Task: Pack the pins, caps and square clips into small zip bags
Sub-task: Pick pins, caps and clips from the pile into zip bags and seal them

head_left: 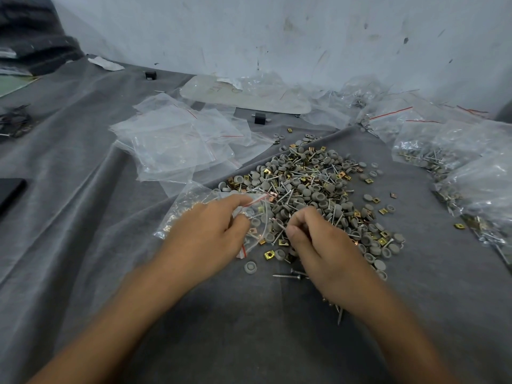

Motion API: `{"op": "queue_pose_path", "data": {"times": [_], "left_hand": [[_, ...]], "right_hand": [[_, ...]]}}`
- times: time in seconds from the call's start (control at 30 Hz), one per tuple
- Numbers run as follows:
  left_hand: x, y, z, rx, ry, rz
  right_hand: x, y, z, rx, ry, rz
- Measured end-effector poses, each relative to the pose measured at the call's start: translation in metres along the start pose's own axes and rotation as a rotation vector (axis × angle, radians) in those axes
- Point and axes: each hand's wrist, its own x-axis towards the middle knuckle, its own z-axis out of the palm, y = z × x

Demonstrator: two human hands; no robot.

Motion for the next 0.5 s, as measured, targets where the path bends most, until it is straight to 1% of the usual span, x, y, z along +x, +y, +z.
{"op": "queue_pose_path", "data": {"times": [0.17,0.23,0.3,0.37,0.47,0.5], "left_hand": [[0.0,0.0,-0.001,0.006,0.003,0.004],[0.0,0.0,-0.001,0.011,0.002,0.009],[-0.001,0.001,-0.001,0.013,0.002,0.012],[-0.001,0.002,-0.001,0.012,0.001,0.013],[0.0,0.002,-0.002,0.018,0.001,0.02],[0.0,0.002,-0.002,0.024,0.002,0.022]], "right_hand": [[0.006,-0.009,0.014,0.247,0.099,0.041],[0.01,-0.013,0.018,0.323,0.149,0.076],[0.014,-0.016,0.018,0.367,0.163,0.117],[0.015,-0.016,0.017,0.429,0.101,0.177],[0.014,-0.02,0.014,0.713,-0.031,0.291],[0.013,-0.02,0.012,0.754,-0.043,0.291]]}}
